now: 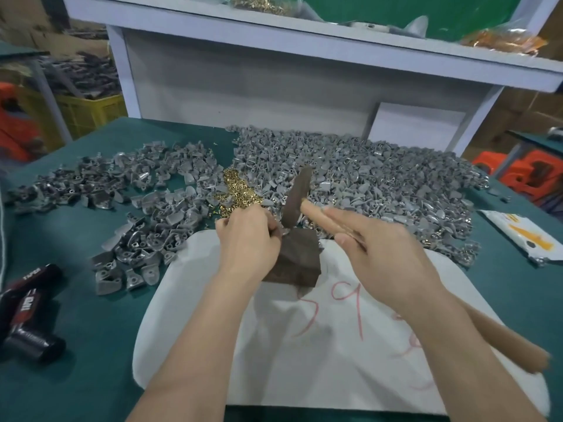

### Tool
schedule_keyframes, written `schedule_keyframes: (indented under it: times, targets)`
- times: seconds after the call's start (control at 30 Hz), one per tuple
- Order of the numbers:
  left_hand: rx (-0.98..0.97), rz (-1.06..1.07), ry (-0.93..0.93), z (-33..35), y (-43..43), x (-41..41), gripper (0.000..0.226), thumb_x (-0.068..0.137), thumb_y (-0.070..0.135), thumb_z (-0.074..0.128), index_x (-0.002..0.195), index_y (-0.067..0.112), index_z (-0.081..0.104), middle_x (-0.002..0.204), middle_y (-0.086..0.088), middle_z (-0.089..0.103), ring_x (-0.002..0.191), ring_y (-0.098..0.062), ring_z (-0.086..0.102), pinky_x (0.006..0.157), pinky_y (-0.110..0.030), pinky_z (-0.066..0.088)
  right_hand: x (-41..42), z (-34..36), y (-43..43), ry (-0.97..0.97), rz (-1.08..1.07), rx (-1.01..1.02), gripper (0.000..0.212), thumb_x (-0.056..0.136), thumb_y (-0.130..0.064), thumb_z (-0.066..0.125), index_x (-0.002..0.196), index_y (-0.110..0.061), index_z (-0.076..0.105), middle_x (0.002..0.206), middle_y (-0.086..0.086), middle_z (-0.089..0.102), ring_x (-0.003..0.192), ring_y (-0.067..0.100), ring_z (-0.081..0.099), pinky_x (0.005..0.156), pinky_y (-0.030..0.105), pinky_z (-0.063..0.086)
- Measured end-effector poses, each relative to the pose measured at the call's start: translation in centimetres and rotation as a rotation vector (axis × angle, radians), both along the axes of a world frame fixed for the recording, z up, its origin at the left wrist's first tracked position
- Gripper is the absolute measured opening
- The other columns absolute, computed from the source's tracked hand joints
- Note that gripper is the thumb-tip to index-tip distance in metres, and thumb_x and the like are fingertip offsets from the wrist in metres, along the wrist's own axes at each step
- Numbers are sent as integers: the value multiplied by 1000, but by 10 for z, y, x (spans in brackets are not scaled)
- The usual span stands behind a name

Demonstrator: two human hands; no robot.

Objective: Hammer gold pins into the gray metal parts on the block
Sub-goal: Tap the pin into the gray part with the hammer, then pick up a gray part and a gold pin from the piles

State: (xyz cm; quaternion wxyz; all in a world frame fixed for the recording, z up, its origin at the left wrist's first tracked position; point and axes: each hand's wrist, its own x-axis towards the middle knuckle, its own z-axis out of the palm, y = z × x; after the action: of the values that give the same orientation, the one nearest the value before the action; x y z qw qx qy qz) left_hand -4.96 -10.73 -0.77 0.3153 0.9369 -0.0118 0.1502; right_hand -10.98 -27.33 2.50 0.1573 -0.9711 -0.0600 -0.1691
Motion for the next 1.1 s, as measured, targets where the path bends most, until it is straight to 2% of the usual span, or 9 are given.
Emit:
schedule_keyframes:
  times: [0.13, 0.33, 0.53, 0.63, 0.73, 0.83, 0.93, 1.0, 1.1]
  targets:
    - [-10, -5, -26, -3, 0, 2, 13, 87, 21, 63, 77, 15, 68, 87, 0, 65, 98, -26, 54, 90, -35, 26, 1, 4, 2, -235, 10, 190, 46, 95, -25, 49, 133, -49, 43, 113, -11, 67, 91, 17, 64, 74, 27, 46]
    - [42, 1, -12, -1, 0, 1, 13, 88, 24, 62, 78, 22, 69, 91, 4, 65, 99, -24, 52, 80, -34, 21, 7, 3, -8, 94, 6, 2, 43, 95, -31, 47, 132, -51, 42, 100, -5, 69, 76, 19, 57, 67, 29, 44]
    - [-3, 4, -19, -2, -2, 2, 24, 89, 23, 61, 66, 27, 60, 91, 6, 65, 97, -23, 54, 85, -36, 26, 45, -16, -19, 110, -101, 349, 32, 96, -29, 46, 128, -29, 49, 86, 1, 66, 64, 18, 51, 61, 28, 41]
    - [-4, 15, -33, -3, -2, 3, 18, 91, 24, 59, 75, 26, 66, 94, 6, 65, 98, -23, 54, 83, -35, 24, 64, -29, -24, 238, -144, 573, 31, 93, -27, 54, 123, -20, 53, 71, 6, 64, 49, 16, 49, 47, 27, 40]
    - [-8, 32, -42, -4, -1, 5, 15, 93, 26, 57, 85, 25, 70, 98, 6, 63, 100, -22, 53, 86, -36, 27, 72, -41, -29, 304, -180, 604, 30, 91, -25, 59, 120, -17, 56, 65, 5, 63, 42, 13, 48, 40, 22, 38]
    - [-22, 16, -30, -4, -1, 5, 13, 93, 29, 55, 91, 27, 68, 104, 8, 62, 103, -20, 51, 90, -38, 28, 71, -41, -29, 294, -226, 409, 29, 91, -31, 59, 117, -17, 60, 72, 0, 62, 53, 13, 54, 47, 26, 43]
    - [-99, -23, -48, -3, -1, 5, 10, 93, 29, 56, 93, 28, 66, 100, 9, 65, 101, -18, 57, 94, -36, 35, 67, -31, -23, 51, -254, 140, 38, 88, -45, 54, 114, -19, 63, 95, 2, 60, 84, 19, 58, 71, 30, 46]
    - [-214, -76, -65, -2, -1, 3, 8, 92, 24, 58, 91, 25, 66, 92, 8, 67, 93, -19, 61, 93, -39, 44, 63, -19, -7, -87, -116, 214, 32, 89, -43, 56, 113, -23, 64, 102, 1, 60, 91, 16, 56, 81, 28, 42]
    - [-344, -127, -94, -1, -2, 2, 8, 90, 17, 59, 89, 19, 67, 79, 9, 63, 83, -18, 61, 82, -37, 50, 66, -7, 23, 108, 144, 361, 21, 90, -34, 59, 106, -23, 65, 88, -6, 68, 72, 4, 60, 72, 18, 47]
